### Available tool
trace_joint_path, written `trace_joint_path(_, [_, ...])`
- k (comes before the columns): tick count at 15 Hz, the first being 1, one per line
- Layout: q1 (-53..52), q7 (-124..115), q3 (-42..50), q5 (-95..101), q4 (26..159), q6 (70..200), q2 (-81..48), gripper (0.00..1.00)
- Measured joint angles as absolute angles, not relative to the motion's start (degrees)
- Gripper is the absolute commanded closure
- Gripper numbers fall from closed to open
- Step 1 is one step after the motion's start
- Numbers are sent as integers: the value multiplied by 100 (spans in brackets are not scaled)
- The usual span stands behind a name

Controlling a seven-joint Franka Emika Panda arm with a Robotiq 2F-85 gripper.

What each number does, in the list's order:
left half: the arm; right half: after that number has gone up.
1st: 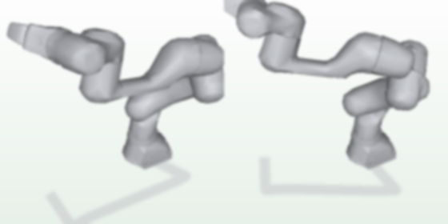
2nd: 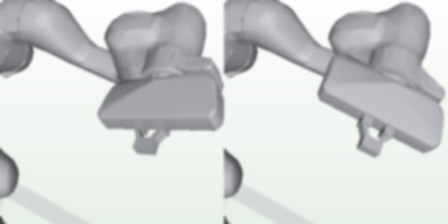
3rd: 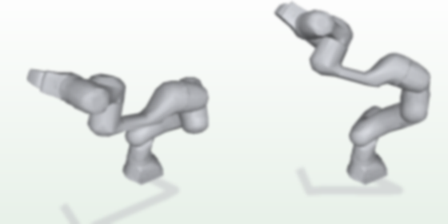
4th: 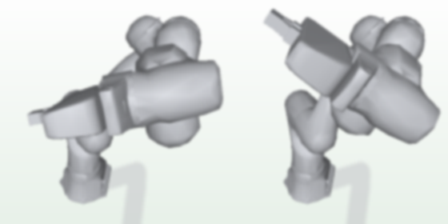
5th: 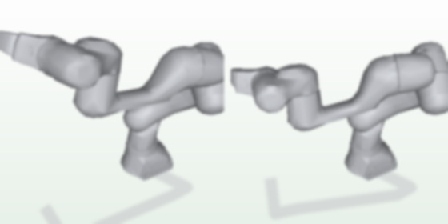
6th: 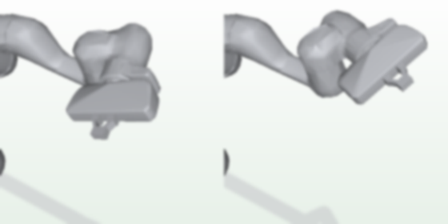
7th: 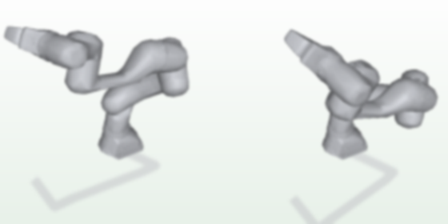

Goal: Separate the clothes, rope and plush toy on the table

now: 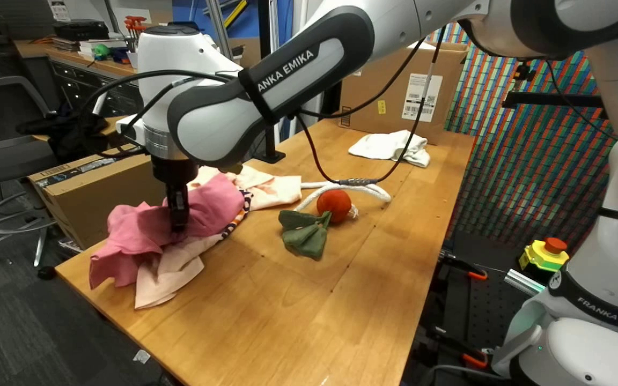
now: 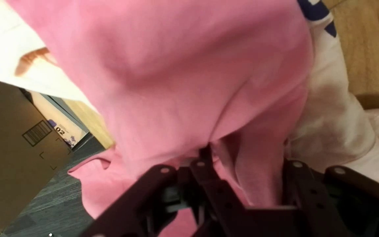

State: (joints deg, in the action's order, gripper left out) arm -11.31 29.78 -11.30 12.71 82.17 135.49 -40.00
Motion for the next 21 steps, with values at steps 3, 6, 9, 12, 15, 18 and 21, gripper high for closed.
trace_joint_path(3, [-1066, 2978, -1159, 1161, 8066, 13277, -3967, 96])
trace_joint_path(6, [-1012, 2948, -1146, 1143, 7989, 13172, -3878, 93])
trace_joint_path(9, [-985, 2829, -1065, 1149, 7984, 13190, -3707, 92])
trace_joint_path(12, [-969, 2557, -911, 1174, 7993, 13293, -3420, 92])
trace_joint_path(15, [-961, 2149, -683, 1267, 8025, 13538, -3065, 93])
trace_joint_path(18, [-959, 1606, -409, 1499, 8133, 13835, -2661, 92])
trace_joint_path(21, [-957, 996, -116, 1839, 8350, 14073, -2206, 93])
